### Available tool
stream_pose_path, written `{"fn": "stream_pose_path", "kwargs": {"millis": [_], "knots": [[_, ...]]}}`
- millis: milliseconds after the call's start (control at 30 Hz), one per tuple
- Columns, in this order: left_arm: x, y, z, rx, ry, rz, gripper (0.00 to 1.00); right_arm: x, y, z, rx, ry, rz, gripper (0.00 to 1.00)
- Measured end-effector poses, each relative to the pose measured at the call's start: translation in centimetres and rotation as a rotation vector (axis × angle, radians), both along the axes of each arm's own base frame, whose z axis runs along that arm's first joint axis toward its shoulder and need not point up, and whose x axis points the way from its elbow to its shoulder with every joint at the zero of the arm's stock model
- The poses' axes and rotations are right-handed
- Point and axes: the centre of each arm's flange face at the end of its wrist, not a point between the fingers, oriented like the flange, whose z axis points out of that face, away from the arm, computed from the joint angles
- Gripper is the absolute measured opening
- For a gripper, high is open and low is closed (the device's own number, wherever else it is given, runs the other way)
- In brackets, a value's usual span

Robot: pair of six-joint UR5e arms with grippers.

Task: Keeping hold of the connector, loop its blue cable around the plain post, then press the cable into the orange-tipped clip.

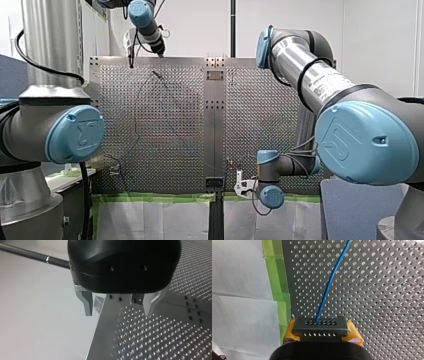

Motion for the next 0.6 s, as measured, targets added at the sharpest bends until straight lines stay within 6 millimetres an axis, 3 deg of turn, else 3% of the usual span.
{"fn": "stream_pose_path", "kwargs": {"millis": [233,600], "knots": [[0.7,0.3,0.5,0.093,0.048,0.050,0.99,0.0,0.0,0.0,0.000,0.003,0.000,0.00],[1.9,1.4,-2.1,0.152,0.191,0.071,0.99,0.0,0.1,0.0,0.002,0.006,0.000,0.00]]}}
